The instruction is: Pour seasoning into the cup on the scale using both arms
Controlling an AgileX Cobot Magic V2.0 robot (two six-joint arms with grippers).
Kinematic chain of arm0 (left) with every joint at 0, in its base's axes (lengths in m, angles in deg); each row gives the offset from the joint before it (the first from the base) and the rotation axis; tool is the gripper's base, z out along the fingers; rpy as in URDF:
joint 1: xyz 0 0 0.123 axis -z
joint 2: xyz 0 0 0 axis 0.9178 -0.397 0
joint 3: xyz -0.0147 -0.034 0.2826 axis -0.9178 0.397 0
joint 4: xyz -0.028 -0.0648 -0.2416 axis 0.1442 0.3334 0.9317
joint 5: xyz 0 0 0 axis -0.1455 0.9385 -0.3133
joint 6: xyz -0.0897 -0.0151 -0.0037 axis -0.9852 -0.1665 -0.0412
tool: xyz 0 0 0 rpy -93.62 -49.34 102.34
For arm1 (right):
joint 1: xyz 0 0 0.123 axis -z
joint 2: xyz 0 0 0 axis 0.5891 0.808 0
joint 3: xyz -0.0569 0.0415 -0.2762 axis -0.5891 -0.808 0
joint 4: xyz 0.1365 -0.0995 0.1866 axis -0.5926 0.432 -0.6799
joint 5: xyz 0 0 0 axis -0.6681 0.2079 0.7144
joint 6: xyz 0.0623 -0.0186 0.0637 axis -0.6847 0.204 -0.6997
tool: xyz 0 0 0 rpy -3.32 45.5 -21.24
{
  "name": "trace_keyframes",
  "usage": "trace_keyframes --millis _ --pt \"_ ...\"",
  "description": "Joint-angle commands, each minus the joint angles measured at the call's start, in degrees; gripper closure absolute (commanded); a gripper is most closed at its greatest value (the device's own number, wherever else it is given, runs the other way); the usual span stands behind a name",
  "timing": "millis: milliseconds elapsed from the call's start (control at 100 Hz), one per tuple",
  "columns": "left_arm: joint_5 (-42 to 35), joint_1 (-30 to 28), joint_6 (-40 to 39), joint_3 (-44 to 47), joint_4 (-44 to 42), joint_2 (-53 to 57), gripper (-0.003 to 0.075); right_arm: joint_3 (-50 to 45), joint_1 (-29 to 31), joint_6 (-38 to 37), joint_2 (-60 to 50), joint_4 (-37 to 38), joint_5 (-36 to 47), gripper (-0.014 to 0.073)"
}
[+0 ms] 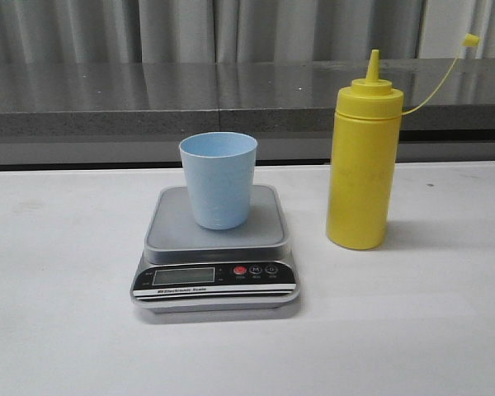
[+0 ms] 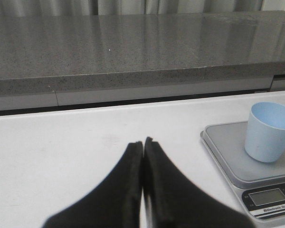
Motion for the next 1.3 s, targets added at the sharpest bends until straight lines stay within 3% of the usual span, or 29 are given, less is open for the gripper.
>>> trace_keyframes --millis 0,460,890,1290 --pt "-4.4 -0.1 -0.3 -1.5 -0.2 -0.6 0.074 1.5 0.9 0.4 0.4 2.2 4.1 0.066" --pt "-4.4 -0.1 -0.3 -1.5 -0.2 -0.6 0.074 -6.1 13.9 -1.8 -8.8 1.7 5.1 0.066" --pt "-4.4 -0.1 -0.3 -1.5 -0.2 -0.6 0.074 -12.8 14.6 -1.8 -12.4 1.7 5.9 0.066" --pt "-4.4 -0.1 -0.3 -1.5 -0.2 -0.6 0.074 -12.7 14.6 -1.8 -12.4 1.7 5.1 0.066"
